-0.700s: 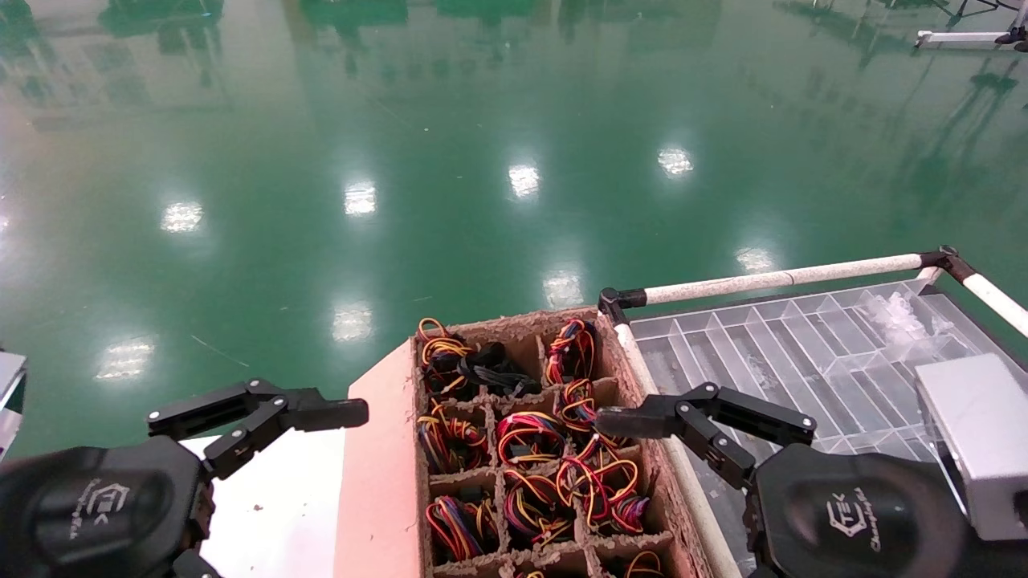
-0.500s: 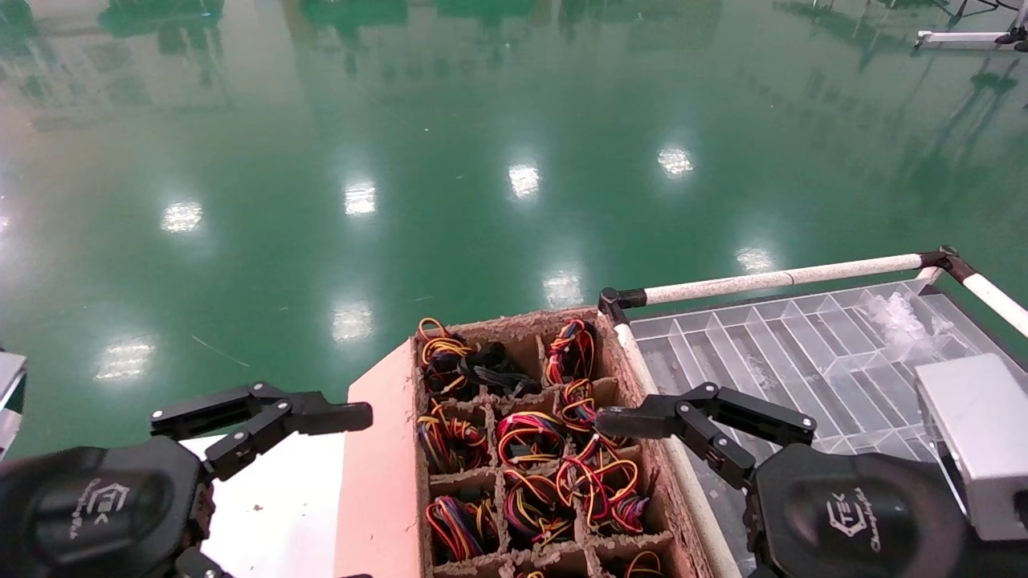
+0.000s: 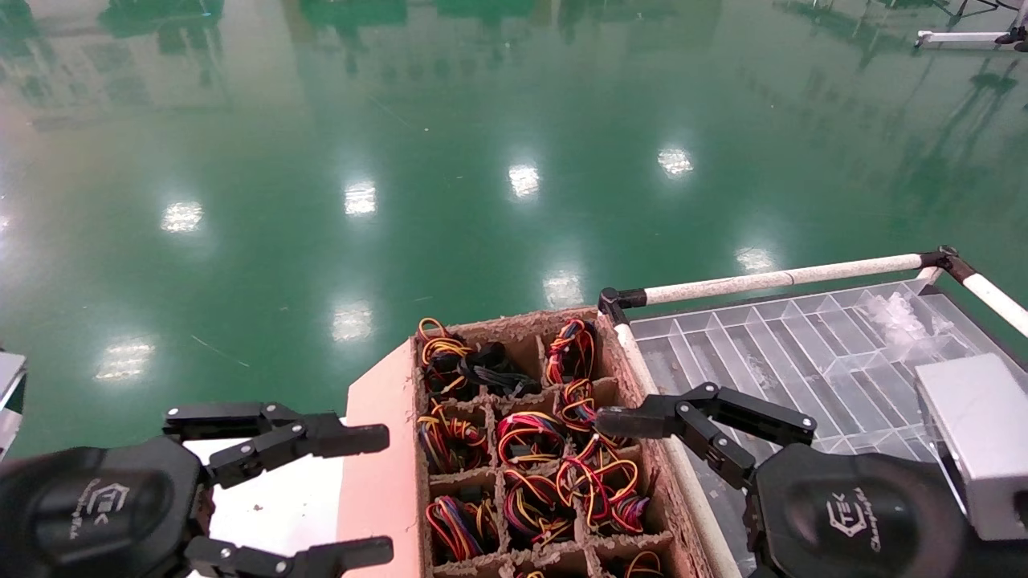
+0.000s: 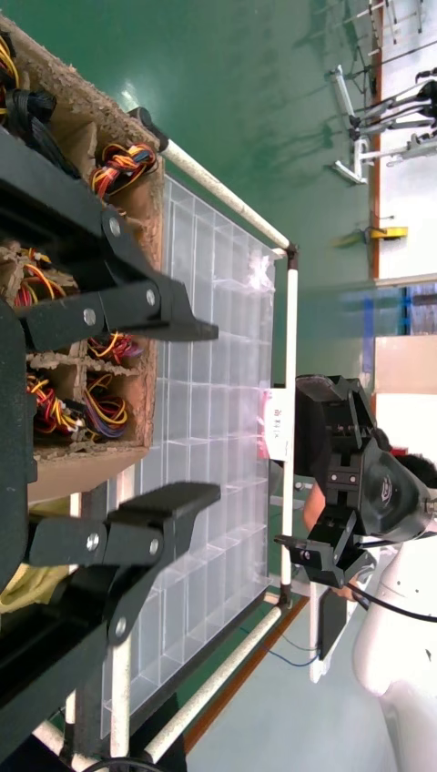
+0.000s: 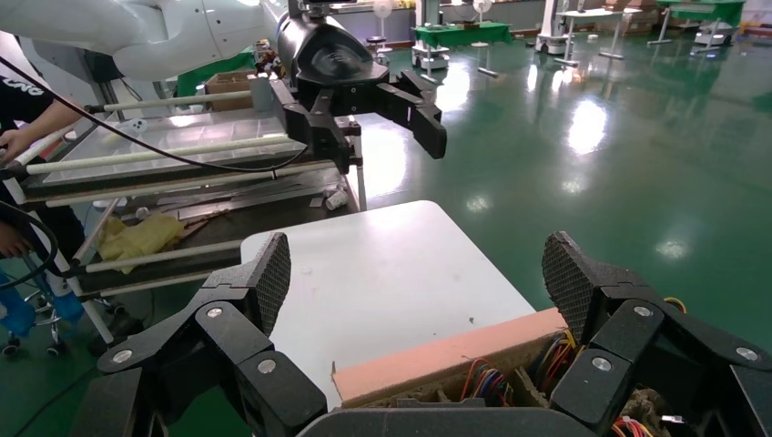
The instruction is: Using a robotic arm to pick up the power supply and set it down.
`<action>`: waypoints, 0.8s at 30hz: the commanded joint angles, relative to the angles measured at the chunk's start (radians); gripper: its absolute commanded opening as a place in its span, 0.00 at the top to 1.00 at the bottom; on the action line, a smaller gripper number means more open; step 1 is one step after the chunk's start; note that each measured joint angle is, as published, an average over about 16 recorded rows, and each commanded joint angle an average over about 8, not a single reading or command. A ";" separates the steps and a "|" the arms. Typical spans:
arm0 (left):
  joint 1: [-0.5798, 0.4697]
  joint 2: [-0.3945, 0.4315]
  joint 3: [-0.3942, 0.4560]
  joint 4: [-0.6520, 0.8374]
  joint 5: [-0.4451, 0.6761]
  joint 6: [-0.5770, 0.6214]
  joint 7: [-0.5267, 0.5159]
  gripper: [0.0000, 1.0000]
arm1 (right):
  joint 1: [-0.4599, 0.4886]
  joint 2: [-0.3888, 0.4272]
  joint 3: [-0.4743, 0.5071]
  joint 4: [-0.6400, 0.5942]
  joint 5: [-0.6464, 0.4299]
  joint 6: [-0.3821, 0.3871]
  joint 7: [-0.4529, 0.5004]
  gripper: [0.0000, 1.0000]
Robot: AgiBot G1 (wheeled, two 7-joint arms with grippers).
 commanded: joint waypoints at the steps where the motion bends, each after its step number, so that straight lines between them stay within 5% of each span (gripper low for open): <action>1: 0.000 0.000 0.000 0.000 0.000 0.000 0.000 1.00 | 0.000 0.000 0.000 0.000 0.000 0.000 0.000 0.00; 9: 0.000 0.000 0.000 0.000 0.000 0.000 0.000 1.00 | 0.001 0.003 -0.011 -0.002 -0.037 0.013 -0.003 0.00; 21: 0.000 0.000 0.000 0.000 0.000 0.000 0.000 1.00 | 0.060 -0.012 -0.107 -0.025 -0.306 0.106 0.031 0.01; 24: 0.000 0.000 0.000 0.000 0.000 0.000 0.000 1.00 | 0.085 -0.025 -0.139 -0.037 -0.382 0.126 0.056 0.23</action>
